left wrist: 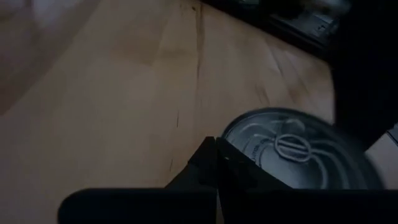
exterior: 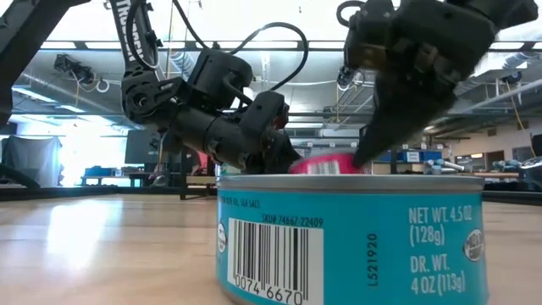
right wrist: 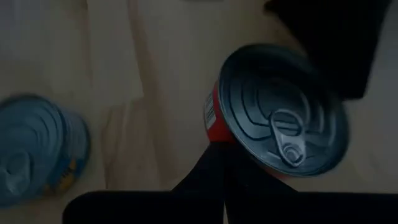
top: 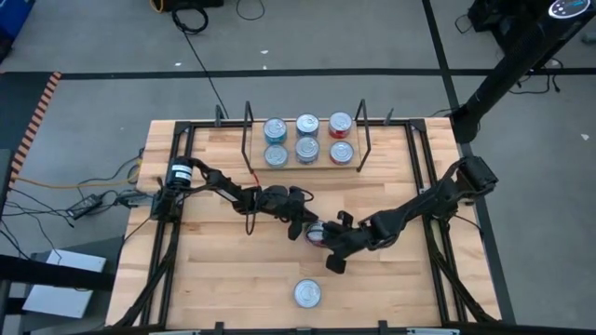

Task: Stack canned seafood by type on shelf
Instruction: Stack the center red tuna can on the top of the other red tuna can on the shelf

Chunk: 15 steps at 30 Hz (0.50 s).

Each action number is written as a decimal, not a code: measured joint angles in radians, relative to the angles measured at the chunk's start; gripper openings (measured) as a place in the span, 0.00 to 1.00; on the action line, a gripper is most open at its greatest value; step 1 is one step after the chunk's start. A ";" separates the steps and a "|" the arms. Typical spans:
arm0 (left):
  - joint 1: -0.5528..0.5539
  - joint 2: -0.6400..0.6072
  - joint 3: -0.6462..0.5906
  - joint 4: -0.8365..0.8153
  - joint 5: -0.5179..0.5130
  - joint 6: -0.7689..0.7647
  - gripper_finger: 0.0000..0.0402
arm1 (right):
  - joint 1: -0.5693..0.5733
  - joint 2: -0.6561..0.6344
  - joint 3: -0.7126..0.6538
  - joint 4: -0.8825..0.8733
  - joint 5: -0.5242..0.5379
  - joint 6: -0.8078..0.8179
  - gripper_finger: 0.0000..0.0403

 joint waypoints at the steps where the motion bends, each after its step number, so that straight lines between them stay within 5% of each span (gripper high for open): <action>1: 0.000 0.000 0.000 -0.002 0.000 -0.001 0.00 | -0.005 -0.011 0.000 0.000 -0.001 0.000 0.00; 15: -0.001 0.001 -0.002 -0.014 0.033 -0.002 0.00 | -0.081 -0.075 0.001 -0.009 -0.034 0.034 0.00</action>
